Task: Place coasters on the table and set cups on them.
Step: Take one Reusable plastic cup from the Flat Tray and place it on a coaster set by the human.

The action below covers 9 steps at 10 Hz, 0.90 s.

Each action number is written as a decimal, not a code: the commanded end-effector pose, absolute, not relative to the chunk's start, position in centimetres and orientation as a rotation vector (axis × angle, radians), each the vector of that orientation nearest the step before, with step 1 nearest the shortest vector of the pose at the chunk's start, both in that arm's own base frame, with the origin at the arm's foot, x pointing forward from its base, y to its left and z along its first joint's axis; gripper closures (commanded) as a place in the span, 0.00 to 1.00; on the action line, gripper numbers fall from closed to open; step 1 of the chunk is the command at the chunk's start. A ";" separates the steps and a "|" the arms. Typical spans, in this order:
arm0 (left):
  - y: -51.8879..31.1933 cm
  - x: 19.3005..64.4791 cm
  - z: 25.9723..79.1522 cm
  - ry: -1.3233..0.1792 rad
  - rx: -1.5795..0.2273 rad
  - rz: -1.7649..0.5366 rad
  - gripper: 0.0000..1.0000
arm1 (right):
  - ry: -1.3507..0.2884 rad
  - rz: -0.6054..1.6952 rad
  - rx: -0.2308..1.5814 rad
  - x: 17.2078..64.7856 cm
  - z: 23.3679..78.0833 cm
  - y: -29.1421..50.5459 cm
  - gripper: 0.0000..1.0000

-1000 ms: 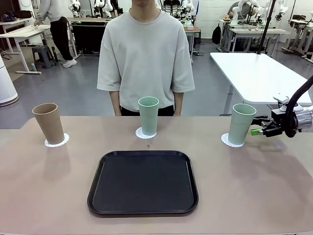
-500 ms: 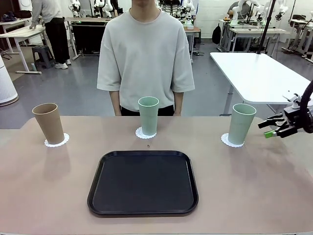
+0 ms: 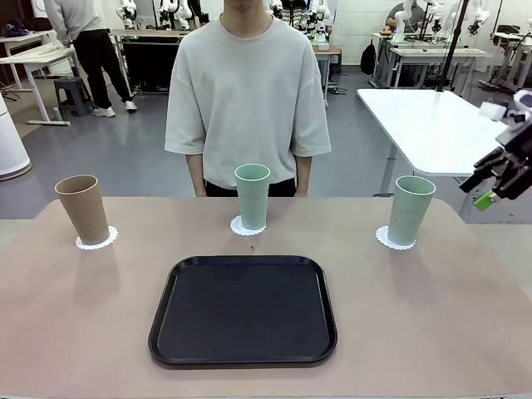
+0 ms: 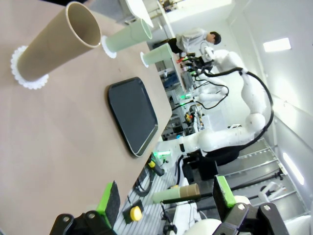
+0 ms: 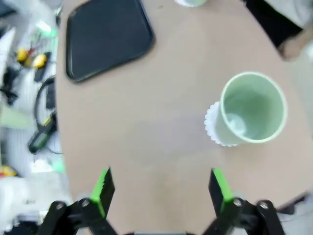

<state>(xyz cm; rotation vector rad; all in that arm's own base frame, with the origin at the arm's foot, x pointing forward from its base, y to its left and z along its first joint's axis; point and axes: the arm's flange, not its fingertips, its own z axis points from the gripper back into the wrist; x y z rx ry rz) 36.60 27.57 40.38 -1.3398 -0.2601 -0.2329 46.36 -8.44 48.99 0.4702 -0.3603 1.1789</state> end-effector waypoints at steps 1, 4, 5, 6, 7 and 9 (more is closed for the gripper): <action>27.6 36.3 40.6 -0.266 -1.337 -0.230 0.00 | -0.259 0.957 0.345 44.9 51.8 -4.2 0.00; 27.6 36.3 40.6 -0.266 -1.337 -0.230 0.00 | -0.229 0.654 0.256 45.4 55.6 1.7 0.00; 27.6 36.3 40.6 -0.266 -1.337 -0.230 0.00 | -0.188 0.634 0.258 45.4 55.8 2.3 0.00; 27.6 36.3 40.6 -0.266 -1.337 -0.230 0.00 | -0.181 0.659 0.239 46.0 55.7 1.7 0.00; 27.6 36.3 40.6 -0.266 -1.337 -0.230 0.00 | -0.257 0.678 0.247 44.9 56.4 1.9 0.00; 27.6 36.3 40.6 -0.266 -1.337 -0.230 0.00 | -0.257 0.678 0.247 44.9 56.4 1.9 0.00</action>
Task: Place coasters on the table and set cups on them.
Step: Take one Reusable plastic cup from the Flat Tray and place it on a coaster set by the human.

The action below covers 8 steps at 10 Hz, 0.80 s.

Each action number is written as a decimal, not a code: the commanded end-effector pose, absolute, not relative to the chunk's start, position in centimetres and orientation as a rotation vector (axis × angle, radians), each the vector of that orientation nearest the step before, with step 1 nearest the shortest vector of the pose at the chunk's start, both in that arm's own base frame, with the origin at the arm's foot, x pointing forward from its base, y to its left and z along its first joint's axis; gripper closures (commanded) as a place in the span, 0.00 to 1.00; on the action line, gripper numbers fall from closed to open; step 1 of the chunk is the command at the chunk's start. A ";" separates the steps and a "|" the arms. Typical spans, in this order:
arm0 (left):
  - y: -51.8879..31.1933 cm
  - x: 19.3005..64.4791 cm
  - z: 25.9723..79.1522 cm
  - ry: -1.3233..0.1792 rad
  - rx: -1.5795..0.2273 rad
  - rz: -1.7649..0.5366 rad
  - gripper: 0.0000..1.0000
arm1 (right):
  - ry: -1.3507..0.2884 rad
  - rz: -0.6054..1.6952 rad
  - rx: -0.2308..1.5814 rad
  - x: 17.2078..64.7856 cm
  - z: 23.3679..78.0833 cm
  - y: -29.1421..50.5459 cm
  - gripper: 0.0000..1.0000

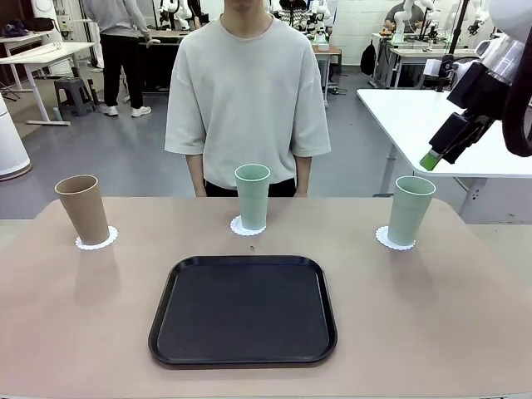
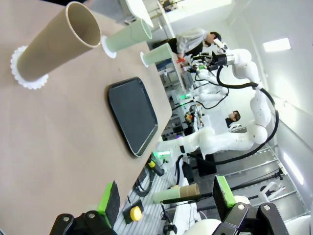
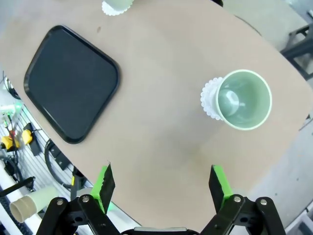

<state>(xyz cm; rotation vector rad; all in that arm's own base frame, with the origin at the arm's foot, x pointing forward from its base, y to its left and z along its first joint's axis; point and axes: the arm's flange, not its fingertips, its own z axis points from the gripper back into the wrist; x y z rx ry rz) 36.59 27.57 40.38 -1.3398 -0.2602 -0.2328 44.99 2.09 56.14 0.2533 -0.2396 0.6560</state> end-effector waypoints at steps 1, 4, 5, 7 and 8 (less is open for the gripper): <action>27.6 36.3 40.6 -0.266 -1.337 -0.230 0.00 | -0.257 0.678 0.247 44.9 56.4 1.9 0.00; 27.6 36.3 40.6 -0.266 -1.337 -0.230 0.00 | -0.257 0.678 0.247 44.9 56.4 1.9 0.00; 27.6 36.3 40.6 -0.266 -1.337 -0.230 0.00 | -0.257 0.678 0.247 44.9 56.4 1.9 0.00; 27.6 36.3 40.6 -0.266 -1.337 -0.230 0.00 | -0.257 0.678 0.247 44.9 56.4 1.9 0.00; 27.6 36.3 40.6 -0.266 -1.337 -0.230 0.00 | -0.257 0.678 0.247 44.9 56.4 1.9 0.00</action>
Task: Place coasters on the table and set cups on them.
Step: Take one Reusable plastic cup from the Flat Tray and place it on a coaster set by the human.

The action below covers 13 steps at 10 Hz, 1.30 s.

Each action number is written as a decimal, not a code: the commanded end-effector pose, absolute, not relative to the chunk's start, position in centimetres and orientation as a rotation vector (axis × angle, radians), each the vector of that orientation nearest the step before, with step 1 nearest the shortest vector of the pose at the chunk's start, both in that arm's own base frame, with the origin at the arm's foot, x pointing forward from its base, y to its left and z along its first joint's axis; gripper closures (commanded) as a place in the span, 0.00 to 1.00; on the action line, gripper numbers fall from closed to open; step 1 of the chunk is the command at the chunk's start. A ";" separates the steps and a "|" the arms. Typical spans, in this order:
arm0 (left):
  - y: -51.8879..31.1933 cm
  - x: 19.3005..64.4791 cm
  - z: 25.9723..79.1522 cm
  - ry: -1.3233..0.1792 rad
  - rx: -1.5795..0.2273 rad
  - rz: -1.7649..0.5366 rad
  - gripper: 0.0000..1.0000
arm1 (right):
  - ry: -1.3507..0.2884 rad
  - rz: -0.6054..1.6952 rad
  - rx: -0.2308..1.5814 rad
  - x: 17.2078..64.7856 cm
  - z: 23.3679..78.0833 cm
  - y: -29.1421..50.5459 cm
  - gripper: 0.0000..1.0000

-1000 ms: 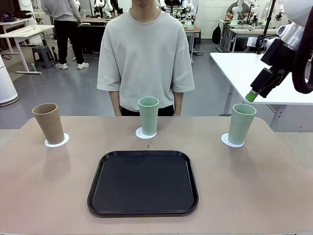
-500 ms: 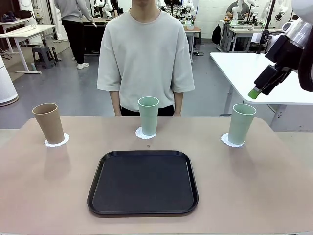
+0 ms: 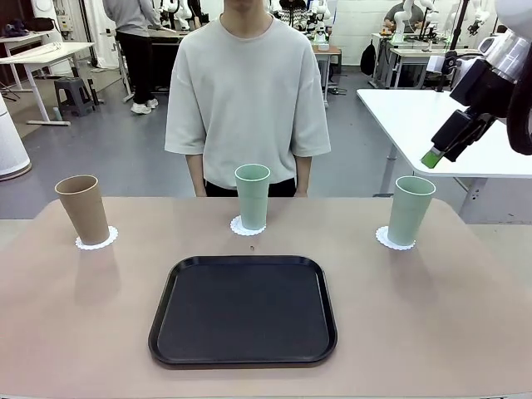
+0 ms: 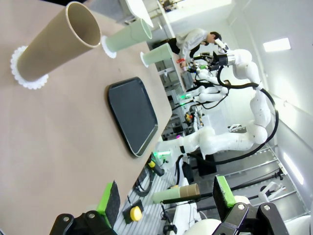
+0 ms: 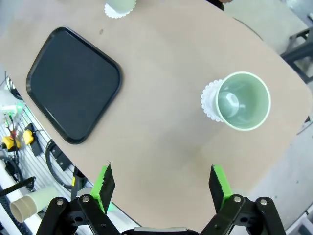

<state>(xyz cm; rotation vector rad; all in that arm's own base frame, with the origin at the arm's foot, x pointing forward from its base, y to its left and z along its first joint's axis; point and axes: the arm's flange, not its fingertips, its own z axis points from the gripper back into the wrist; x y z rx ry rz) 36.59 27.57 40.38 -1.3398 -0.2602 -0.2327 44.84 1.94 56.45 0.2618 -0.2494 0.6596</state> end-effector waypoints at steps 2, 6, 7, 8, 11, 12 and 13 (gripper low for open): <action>27.6 36.3 40.6 -0.266 -1.337 -0.230 0.00 | -0.257 0.678 0.247 44.9 56.4 1.9 0.00; 27.6 36.3 40.6 -0.266 -1.337 -0.230 0.00 | -0.201 0.069 0.787 38.2 56.8 -6.7 0.00; 27.6 36.3 40.6 -0.266 -1.337 -0.230 0.00 | -0.184 -0.081 0.919 36.9 55.6 -10.1 0.00; 27.6 36.3 40.6 -0.266 -1.337 -0.230 0.00 | -0.142 -0.169 1.035 35.7 53.6 -13.2 0.00; 27.6 36.3 40.6 -0.266 -1.337 -0.230 0.00 | -0.274 -0.099 1.406 34.7 48.2 -20.6 0.00; 27.6 36.3 40.6 -0.266 -1.337 -0.230 0.00 | -0.264 -0.098 1.493 34.9 47.0 -22.1 0.00; 27.6 36.3 40.6 -0.266 -1.337 -0.230 0.00 | -0.278 -0.137 1.522 34.9 45.9 -23.0 0.00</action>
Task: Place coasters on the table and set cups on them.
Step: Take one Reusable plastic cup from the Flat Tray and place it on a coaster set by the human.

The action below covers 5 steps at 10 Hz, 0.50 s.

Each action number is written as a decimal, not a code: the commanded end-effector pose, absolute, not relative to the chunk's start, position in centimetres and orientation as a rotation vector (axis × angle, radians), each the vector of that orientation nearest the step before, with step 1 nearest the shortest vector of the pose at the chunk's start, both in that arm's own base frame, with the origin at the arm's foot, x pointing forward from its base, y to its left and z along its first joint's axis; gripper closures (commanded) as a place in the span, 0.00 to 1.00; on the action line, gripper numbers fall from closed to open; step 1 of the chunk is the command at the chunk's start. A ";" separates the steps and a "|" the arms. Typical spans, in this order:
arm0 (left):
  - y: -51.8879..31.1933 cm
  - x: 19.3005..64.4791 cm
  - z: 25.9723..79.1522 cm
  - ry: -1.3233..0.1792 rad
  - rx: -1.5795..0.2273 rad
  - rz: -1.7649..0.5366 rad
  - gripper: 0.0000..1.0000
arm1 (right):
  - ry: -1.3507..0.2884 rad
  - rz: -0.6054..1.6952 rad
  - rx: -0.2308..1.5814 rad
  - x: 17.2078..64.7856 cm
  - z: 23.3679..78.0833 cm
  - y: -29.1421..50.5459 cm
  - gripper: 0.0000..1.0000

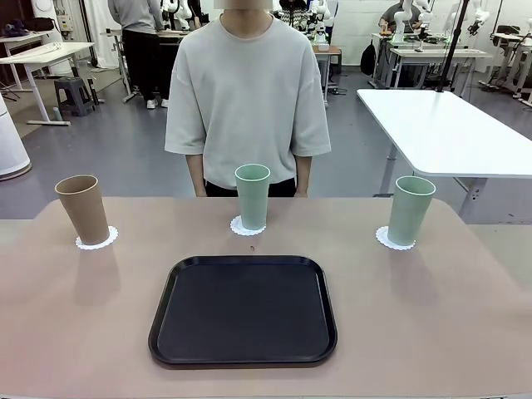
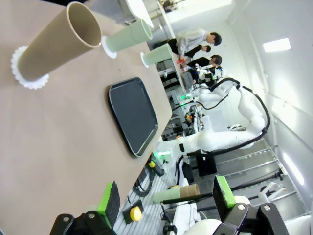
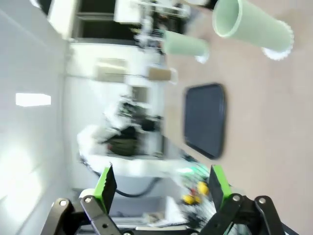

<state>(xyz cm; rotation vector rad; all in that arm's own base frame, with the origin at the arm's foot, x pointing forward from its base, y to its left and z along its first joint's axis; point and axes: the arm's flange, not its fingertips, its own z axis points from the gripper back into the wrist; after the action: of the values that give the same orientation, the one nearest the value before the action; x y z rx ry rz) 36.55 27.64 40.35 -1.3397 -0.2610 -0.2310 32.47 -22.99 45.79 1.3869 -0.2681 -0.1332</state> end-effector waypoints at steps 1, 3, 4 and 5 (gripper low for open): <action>27.6 36.3 40.6 -0.266 -1.337 -0.230 0.00 | -0.274 -0.133 1.555 35.5 45.2 -23.7 0.00; 27.6 36.3 40.6 -0.266 -1.337 -0.230 0.00 | -0.248 -0.111 1.585 36.0 44.5 -23.2 0.00; 27.6 36.3 40.6 -0.266 -1.337 -0.230 0.00 | -0.231 -0.100 1.563 36.3 44.5 -23.0 0.00; 27.6 36.3 40.6 -0.266 -1.337 -0.230 0.00 | -0.215 -0.089 1.537 36.4 44.8 -22.9 0.00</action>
<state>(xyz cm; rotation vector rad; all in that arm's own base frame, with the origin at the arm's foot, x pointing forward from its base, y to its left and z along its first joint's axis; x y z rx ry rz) 36.56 27.63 40.36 -1.3396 -0.2609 -0.2314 36.72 -22.16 44.32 1.5751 -0.2277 -0.1149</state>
